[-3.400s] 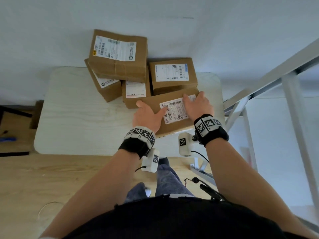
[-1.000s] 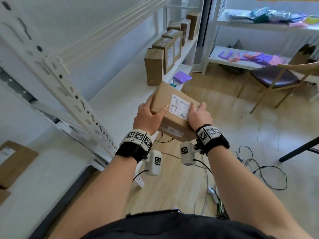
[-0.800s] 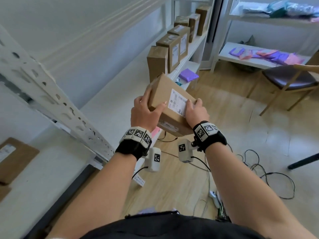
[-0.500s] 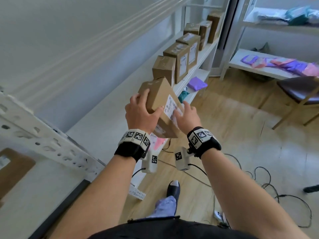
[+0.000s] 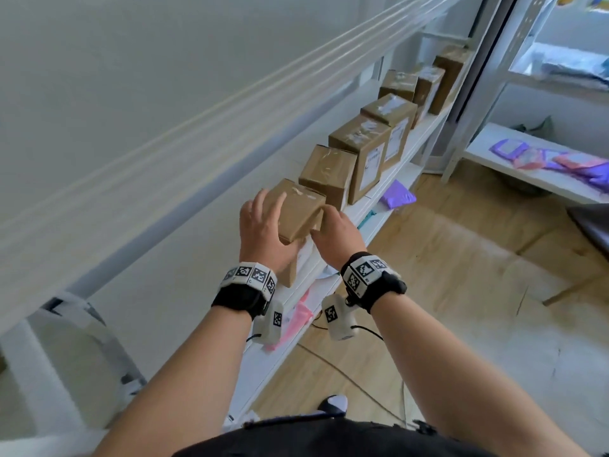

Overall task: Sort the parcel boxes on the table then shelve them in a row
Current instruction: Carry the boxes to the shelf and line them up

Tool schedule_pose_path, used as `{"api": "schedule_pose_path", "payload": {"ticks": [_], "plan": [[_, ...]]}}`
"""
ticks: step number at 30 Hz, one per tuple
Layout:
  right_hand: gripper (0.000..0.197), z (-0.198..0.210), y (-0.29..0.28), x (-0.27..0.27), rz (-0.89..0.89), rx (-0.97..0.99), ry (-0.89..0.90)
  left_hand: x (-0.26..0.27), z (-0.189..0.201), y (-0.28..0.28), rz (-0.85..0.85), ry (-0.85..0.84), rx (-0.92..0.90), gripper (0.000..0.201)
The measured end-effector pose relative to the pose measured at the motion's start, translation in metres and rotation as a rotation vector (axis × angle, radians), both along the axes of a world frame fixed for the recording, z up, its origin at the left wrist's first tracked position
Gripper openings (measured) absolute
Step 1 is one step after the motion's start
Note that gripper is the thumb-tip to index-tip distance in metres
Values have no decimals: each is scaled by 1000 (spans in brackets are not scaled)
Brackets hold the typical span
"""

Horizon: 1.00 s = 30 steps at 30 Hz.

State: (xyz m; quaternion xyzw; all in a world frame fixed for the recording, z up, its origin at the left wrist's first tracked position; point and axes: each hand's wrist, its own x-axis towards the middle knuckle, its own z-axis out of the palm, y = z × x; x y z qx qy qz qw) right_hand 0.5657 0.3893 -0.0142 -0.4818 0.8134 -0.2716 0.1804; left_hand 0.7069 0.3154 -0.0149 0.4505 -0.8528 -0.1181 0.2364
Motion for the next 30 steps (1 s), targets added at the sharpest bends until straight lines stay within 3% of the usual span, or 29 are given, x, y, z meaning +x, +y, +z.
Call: {"api": "schedule_pose_path", "payload": {"ticks": [3,8,21,30], "plan": [[49,-9,-5,-5,-11,25,-16,-4,-13,2,51,-57,139,114],[32,-16,0,2,-76,24,-30,6,-14,7,100,-62,125,121],[50,17,87,82,-27,-34,83,82,4,87,23,-12,-9,98],[57,27,146,147,55,-30,230,154,27,156,-32,-222,82,91]]}}
